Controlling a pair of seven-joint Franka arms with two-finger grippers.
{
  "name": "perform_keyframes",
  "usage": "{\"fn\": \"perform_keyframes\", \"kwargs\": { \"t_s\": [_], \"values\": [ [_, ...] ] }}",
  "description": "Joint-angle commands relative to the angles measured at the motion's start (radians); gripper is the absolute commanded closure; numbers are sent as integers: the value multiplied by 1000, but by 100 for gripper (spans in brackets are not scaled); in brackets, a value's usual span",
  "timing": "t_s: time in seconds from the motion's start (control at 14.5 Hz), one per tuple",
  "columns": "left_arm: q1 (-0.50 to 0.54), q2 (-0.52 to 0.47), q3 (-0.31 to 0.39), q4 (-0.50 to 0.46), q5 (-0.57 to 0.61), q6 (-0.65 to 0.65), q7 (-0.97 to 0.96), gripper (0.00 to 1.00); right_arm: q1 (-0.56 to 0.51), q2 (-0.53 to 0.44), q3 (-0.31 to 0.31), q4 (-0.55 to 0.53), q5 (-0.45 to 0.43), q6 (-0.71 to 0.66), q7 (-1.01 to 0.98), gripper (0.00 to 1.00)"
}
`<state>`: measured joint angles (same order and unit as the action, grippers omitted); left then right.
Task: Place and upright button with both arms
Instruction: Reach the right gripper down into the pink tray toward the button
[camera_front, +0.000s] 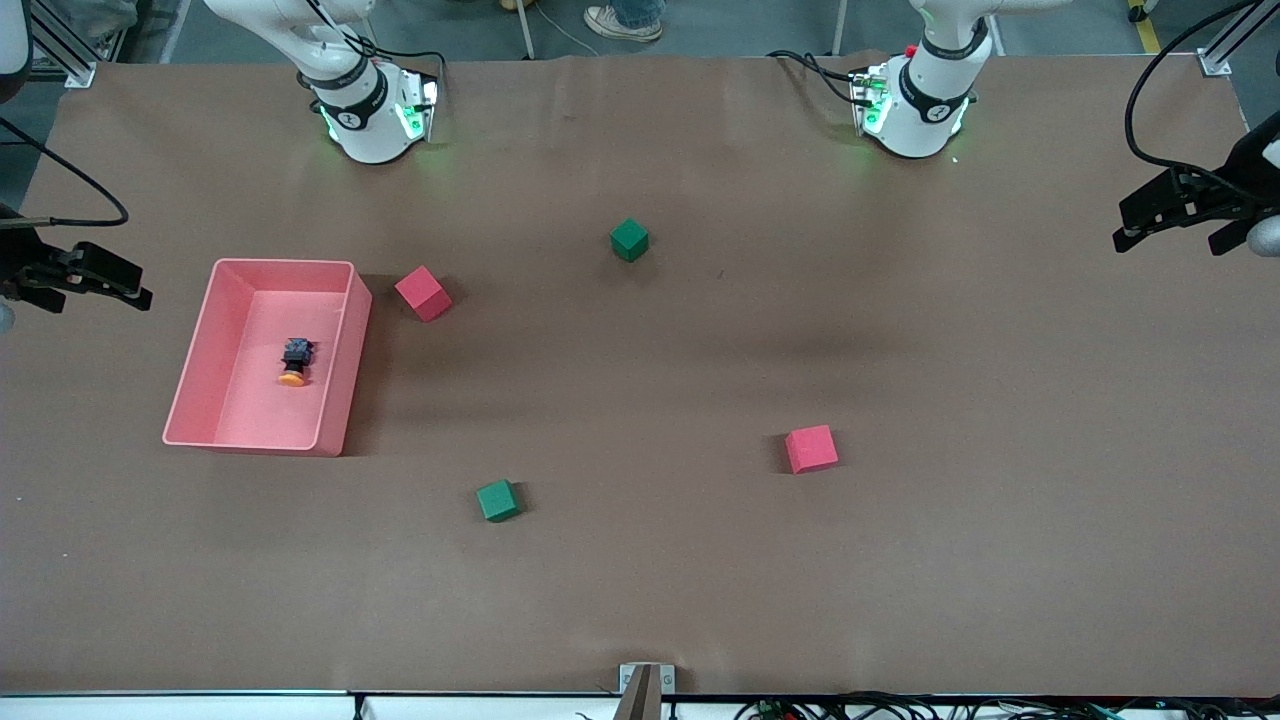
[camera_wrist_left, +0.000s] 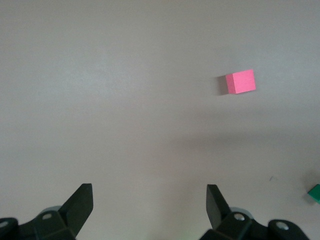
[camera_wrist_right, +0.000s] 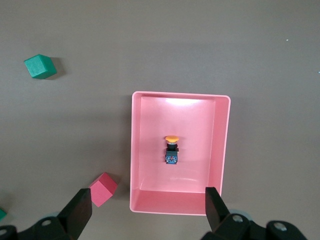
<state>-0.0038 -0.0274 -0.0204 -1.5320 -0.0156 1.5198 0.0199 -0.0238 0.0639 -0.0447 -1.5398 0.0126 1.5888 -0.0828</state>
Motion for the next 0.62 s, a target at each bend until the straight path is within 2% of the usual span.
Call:
{"fn": "perform_keyframes", "kwargs": {
  "t_s": [0.0, 0.21, 0.55],
  "values": [
    [1, -6, -13, -4, 9, -9, -5, 0, 7, -15, 5, -20, -13, 8, 21, 0],
    [1, -3, -15, -2, 11, -9, -5, 0, 7, -15, 5, -45, -14, 16, 21, 0],
    [-1, -3, -15, 0, 11, -3, -3, 0, 1, -19, 5, -224, -29, 155, 23, 0]
  ]
}}
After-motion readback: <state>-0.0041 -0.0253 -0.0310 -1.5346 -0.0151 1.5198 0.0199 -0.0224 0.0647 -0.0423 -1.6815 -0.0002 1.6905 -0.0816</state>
